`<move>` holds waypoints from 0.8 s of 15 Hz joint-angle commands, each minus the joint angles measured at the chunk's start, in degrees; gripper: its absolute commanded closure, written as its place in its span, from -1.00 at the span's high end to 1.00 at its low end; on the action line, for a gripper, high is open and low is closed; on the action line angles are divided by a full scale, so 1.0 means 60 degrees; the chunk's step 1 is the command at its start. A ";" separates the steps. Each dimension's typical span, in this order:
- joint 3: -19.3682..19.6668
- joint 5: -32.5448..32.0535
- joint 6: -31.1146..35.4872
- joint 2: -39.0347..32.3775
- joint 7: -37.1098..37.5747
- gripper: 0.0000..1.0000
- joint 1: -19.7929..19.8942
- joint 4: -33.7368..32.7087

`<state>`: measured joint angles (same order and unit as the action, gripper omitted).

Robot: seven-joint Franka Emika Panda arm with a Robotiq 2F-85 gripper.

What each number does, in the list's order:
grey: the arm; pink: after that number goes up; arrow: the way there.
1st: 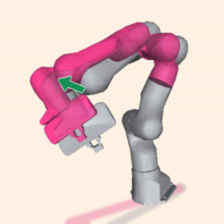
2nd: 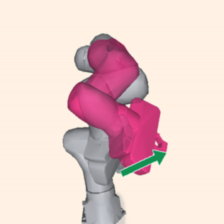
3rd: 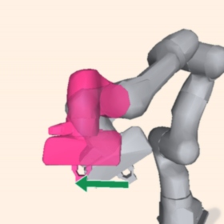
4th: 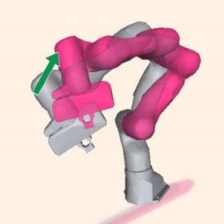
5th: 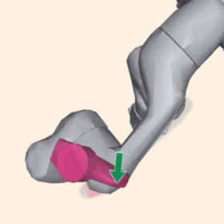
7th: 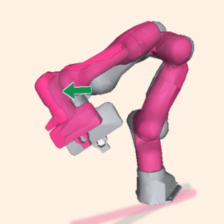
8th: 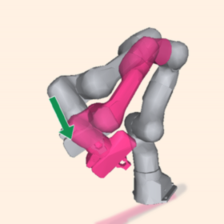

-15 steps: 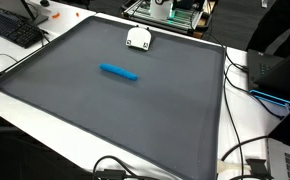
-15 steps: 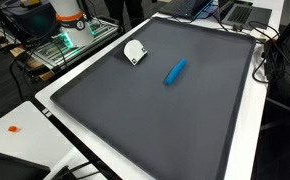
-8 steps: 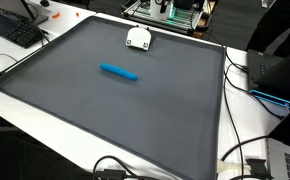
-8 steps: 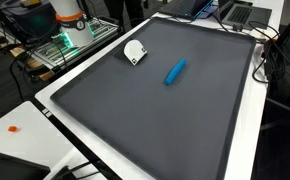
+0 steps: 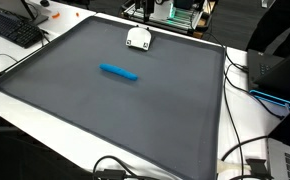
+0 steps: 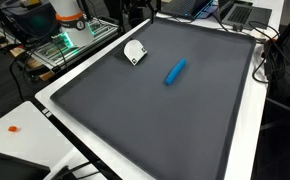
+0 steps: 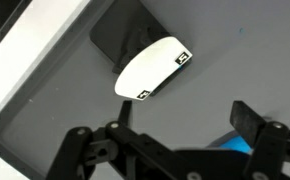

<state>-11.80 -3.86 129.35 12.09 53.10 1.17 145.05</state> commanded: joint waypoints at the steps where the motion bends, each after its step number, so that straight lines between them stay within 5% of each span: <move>1: 0.0610 0.1106 -0.0296 -0.0249 0.0195 1.00 -0.0115 0.0273; 12: 0.1629 0.6364 0.1043 -0.0734 -0.1549 1.00 -0.0268 0.1360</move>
<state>-2.92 28.53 131.98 7.62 48.50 0.83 150.86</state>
